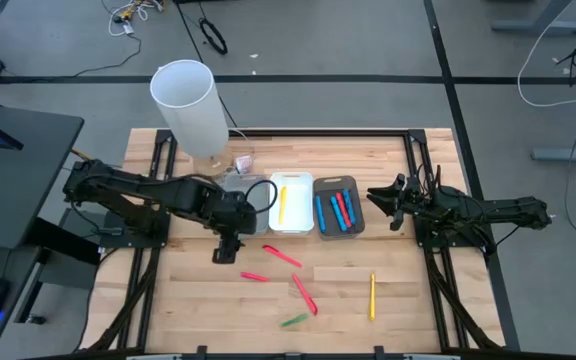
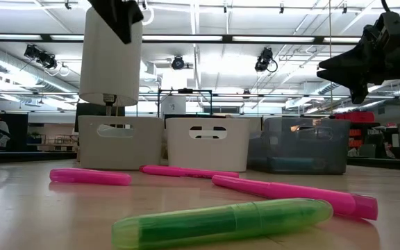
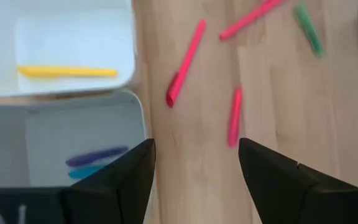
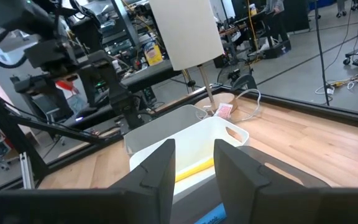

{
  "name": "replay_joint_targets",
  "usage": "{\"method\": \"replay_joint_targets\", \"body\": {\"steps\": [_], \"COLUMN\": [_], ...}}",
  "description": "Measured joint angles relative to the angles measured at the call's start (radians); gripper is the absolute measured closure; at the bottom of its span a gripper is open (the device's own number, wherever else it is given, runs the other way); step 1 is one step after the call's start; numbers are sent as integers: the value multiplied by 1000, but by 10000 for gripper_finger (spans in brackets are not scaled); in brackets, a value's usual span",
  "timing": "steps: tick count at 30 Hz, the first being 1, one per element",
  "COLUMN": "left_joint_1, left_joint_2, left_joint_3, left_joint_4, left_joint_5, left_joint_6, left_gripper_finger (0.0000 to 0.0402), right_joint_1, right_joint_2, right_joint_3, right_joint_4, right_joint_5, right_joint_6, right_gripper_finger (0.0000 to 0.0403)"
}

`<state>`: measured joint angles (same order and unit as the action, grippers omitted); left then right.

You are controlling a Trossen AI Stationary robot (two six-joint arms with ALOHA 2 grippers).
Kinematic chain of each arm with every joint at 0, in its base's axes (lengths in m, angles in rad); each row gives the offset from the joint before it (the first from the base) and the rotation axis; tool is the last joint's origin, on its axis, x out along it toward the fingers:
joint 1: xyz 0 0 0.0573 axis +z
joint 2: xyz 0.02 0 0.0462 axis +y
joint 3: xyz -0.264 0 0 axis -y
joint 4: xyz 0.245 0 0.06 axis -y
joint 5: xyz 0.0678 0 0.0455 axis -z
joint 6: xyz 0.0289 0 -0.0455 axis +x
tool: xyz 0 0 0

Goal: Pick & Place Markers
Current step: Put the pink pen into the gray bin

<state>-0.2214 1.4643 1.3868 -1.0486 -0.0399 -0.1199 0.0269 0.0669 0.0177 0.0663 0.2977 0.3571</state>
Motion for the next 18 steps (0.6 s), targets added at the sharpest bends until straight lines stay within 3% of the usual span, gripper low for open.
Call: {"method": "replay_joint_targets", "body": {"steps": [10, 18], "left_joint_1": [-39, -41], "left_joint_2": [29, 145], "left_joint_3": [87, 264], "left_joint_4": [-174, -287], "left_joint_5": [0, 0], "left_joint_6": [0, 1], "left_gripper_finger": [165, 165], "right_joint_1": [0, 0], "right_joint_2": [0, 0], "right_joint_3": [0, 0], "right_joint_4": [1, 0], "right_joint_5": [0, 0], "right_joint_6": [0, 0], "right_gripper_finger": [292, 292]}}
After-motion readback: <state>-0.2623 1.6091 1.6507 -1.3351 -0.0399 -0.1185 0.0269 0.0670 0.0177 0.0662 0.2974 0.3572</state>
